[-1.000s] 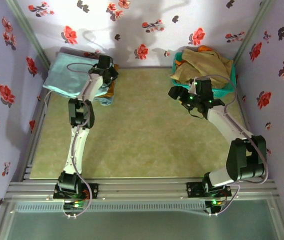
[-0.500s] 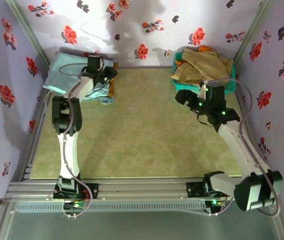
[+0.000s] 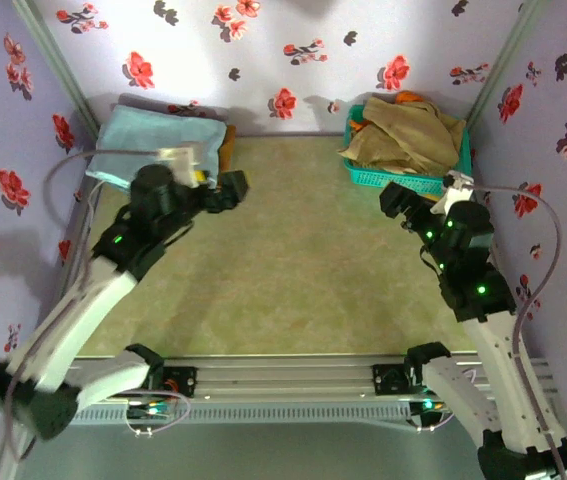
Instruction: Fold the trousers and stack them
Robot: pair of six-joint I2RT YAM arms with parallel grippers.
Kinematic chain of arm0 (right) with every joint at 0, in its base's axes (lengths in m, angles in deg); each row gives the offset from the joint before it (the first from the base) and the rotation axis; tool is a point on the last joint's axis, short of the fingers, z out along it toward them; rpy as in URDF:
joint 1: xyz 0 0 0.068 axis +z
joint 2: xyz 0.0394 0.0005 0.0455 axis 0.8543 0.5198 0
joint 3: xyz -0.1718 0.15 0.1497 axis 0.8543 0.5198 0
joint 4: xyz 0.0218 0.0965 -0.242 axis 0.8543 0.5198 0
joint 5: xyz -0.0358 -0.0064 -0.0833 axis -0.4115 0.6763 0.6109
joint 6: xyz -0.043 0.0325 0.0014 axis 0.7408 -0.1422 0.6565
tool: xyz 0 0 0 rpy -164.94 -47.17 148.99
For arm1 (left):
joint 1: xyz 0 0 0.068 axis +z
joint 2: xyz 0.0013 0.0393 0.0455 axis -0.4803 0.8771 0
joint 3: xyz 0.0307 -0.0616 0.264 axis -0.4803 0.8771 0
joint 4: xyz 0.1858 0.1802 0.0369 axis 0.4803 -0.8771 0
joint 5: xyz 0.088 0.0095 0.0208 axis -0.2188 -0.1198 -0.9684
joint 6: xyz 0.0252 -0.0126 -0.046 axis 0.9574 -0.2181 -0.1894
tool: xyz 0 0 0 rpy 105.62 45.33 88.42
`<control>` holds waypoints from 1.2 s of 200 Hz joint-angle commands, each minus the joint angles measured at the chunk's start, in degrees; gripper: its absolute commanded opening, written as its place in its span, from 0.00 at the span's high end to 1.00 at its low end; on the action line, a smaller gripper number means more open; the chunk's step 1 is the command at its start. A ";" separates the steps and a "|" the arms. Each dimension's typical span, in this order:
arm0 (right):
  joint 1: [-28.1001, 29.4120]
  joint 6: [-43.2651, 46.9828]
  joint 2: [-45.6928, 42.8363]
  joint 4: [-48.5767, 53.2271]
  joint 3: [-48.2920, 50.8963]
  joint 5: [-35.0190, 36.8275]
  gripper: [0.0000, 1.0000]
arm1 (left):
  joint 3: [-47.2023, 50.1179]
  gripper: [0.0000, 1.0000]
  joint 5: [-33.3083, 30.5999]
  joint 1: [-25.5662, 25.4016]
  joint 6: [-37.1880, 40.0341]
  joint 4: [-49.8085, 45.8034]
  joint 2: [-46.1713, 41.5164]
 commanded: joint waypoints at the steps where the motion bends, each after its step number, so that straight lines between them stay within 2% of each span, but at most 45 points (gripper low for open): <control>1: 0.69 7.70 1.11 -6.41 4.98 14.71 0.01 | 7.93 0.00 -28.46 0.05 7.00 -8.61 -6.60; 13: 0.80 9.82 1.23 -8.90 8.03 20.14 0.01 | 16.06 0.00 -34.50 0.29 7.91 -2.46 -12.10; 28: 0.79 19.08 2.03 -15.21 12.94 20.97 0.01 | 29.66 0.00 -34.78 0.53 21.22 15.48 -17.69; 36: 0.71 23.89 3.02 -19.69 15.89 22.39 0.01 | 36.36 0.00 -36.27 0.78 25.87 25.20 -19.35; 49: -0.89 32.56 6.68 -32.30 22.45 24.47 0.01 | 45.15 0.00 -37.05 2.19 35.33 39.48 -18.18; 59: -3.17 34.67 11.75 -40.84 26.03 23.35 0.01 | 50.55 0.00 -37.87 3.52 40.63 48.77 -13.78; 69: -4.45 34.10 17.36 -43.29 26.58 21.82 0.01 | 52.89 0.00 -40.61 6.01 38.79 55.75 -7.96; 83: -5.50 28.62 23.86 -44.71 26.84 20.20 0.01 | 54.41 0.00 -40.13 10.26 34.33 61.62 -0.50; 95: -5.58 29.16 27.84 -47.89 28.33 15.26 0.01 | 54.88 0.00 -37.88 13.97 33.20 64.20 4.99; 108: -5.67 27.32 31.38 -54.15 30.53 15.09 0.01 | 55.64 0.00 -30.05 20.17 27.62 69.02 11.51; 117: -5.70 28.62 33.91 -60.70 32.82 15.48 0.01 | 56.11 0.00 -27.72 21.56 26.02 74.31 14.43; 129: -5.79 30.21 39.00 -73.12 36.29 16.55 0.01 | 53.67 0.00 -25.00 22.88 28.57 73.02 16.66; 139: -5.82 29.73 43.06 -78.95 37.47 17.72 0.01 | 51.40 0.00 -20.55 25.19 28.49 69.93 18.42; 144: -6.13 29.05 44.88 -82.05 38.04 20.47 0.01 | 50.38 0.00 -17.89 26.72 27.84 69.52 20.00; 167: -7.82 25.76 49.29 -87.67 38.84 24.94 0.01 | 48.72 0.00 -13.47 31.52 23.99 77.45 31.02; 172: -7.77 25.49 49.19 -86.27 38.40 25.55 0.01 | 48.36 0.00 -12.53 31.84 23.58 75.78 30.25; 178: -7.85 24.71 47.96 -82.39 37.48 25.94 0.01 | 45.91 0.00 -11.33 31.98 23.01 68.18 28.23; 182: -7.94 24.23 47.12 -79.24 36.45 25.77 0.01 | 44.93 0.00 -9.92 32.31 23.17 66.42 28.43; 197: -8.96 24.13 47.60 -71.34 31.75 22.47 0.01 | 43.61 0.00 -8.04 32.04 24.36 65.76 29.36; 206: -10.60 22.83 47.27 -70.51 31.71 19.82 0.01 | 43.80 0.00 -8.13 32.03 24.67 66.89 29.79; 240: -11.02 22.43 47.04 -70.01 31.51 20.27 0.01 | 43.84 0.00 -8.15 31.96 24.78 66.82 29.64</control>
